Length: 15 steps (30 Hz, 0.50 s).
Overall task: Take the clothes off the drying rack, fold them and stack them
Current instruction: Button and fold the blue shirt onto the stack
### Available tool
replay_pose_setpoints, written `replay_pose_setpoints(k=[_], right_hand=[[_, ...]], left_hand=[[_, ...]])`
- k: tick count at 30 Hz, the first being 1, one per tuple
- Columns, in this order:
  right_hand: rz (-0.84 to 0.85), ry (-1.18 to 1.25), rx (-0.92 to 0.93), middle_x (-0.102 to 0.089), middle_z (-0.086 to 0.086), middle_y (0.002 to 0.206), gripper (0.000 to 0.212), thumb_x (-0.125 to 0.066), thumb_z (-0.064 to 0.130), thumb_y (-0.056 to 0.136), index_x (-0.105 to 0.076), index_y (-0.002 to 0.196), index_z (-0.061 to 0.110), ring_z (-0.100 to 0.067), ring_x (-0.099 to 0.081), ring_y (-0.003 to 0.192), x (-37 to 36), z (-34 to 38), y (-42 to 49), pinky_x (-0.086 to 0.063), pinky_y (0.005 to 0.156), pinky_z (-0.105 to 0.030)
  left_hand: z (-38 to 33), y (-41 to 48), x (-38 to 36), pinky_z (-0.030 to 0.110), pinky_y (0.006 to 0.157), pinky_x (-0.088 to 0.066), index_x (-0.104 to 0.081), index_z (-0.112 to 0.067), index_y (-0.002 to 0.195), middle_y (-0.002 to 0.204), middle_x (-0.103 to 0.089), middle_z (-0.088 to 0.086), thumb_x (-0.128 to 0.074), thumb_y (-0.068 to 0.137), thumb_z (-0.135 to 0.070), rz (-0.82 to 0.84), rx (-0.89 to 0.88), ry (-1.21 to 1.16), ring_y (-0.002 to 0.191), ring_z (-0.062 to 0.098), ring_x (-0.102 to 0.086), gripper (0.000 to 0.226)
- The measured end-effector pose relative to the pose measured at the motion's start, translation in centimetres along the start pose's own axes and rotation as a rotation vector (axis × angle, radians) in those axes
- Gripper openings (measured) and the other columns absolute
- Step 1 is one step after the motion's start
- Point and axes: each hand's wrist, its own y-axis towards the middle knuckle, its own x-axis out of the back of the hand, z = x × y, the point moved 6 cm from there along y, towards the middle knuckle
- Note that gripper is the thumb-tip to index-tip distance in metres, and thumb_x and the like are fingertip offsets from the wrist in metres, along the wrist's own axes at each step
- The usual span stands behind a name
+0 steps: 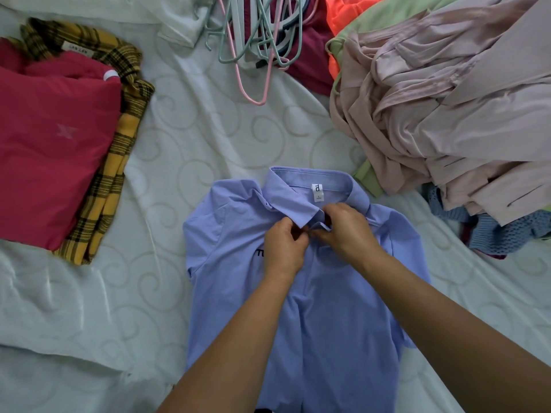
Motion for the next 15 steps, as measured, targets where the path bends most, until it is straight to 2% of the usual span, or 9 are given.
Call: replay_pose_setpoints(k=[3, 6, 8, 10, 13, 15], right_hand=[[-0.025, -0.11, 0.057, -0.06, -0.014, 0.092, 0.022, -0.058, 0.031, 0.087, -0.049, 0.076, 0.013, -0.032, -0.057, 0.087, 0.0, 0.5, 0.0, -0.03, 0.063, -0.03], [-0.08, -0.235, 0.061, -0.061, -0.013, 0.097, 0.021, -0.054, 0.026, 0.089, -0.061, 0.089, 0.006, -0.034, -0.056, 0.094, -0.5, 0.6, 0.0, -0.027, 0.067, -0.031], [-0.18, -0.291, 0.097, -0.063, -0.013, 0.079, 0.015, -0.069, 0.017, 0.077, -0.064, 0.076, 0.003, -0.035, -0.06, 0.076, -0.4, 0.9, -0.1, -0.03, 0.061, -0.032], [-0.287, -0.306, 0.14, -0.056, -0.009, 0.057, 0.022, -0.079, 0.012, 0.058, -0.057, 0.056, 0.007, -0.03, -0.056, 0.051, -0.4, 1.2, -0.5, -0.034, 0.048, -0.029], [-0.372, -0.315, 0.185, -0.05, -0.006, 0.057, 0.017, -0.069, 0.014, 0.063, -0.053, 0.059, 0.011, -0.026, -0.05, 0.049, -1.0, 1.4, -1.6, -0.033, 0.052, -0.03], [-0.369, -0.342, 0.208, -0.048, -0.007, 0.059, 0.023, -0.075, 0.008, 0.064, -0.053, 0.063, 0.011, -0.025, -0.048, 0.05, -1.3, 1.5, -2.0, -0.023, 0.058, -0.031]], left_hand=[[0.3, 0.0, -0.3, 0.033, 0.071, -0.042, -0.063, 0.005, 0.091, 0.091, -0.067, 0.02, -0.06, 0.078, 0.0, -0.034, 0.028, 0.018, 0.085, 0.034, -0.06, 0.014], [0.4, 0.3, -0.5, 0.036, 0.075, -0.042, -0.061, 0.005, 0.093, 0.096, -0.066, 0.021, -0.059, 0.079, -0.002, -0.052, 0.062, 0.045, 0.09, 0.035, -0.059, 0.015], [0.4, 0.3, -0.6, 0.036, 0.076, -0.041, -0.061, 0.006, 0.093, 0.098, -0.066, 0.022, -0.059, 0.081, -0.003, -0.063, 0.073, 0.067, 0.092, 0.036, -0.059, 0.015], [0.6, 0.3, -0.7, 0.033, 0.074, -0.039, -0.061, 0.006, 0.093, 0.097, -0.066, 0.022, -0.059, 0.081, -0.002, -0.072, 0.068, 0.063, 0.092, 0.036, -0.059, 0.015], [1.0, 0.1, -0.6, 0.03, 0.07, -0.037, -0.062, 0.008, 0.092, 0.096, -0.067, 0.023, -0.059, 0.079, 0.001, -0.074, 0.046, 0.016, 0.09, 0.036, -0.06, 0.015], [1.1, 0.1, -0.4, 0.027, 0.067, -0.036, -0.063, 0.008, 0.092, 0.094, -0.067, 0.023, -0.06, 0.077, 0.003, -0.092, 0.044, -0.014, 0.088, 0.034, -0.061, 0.015]])
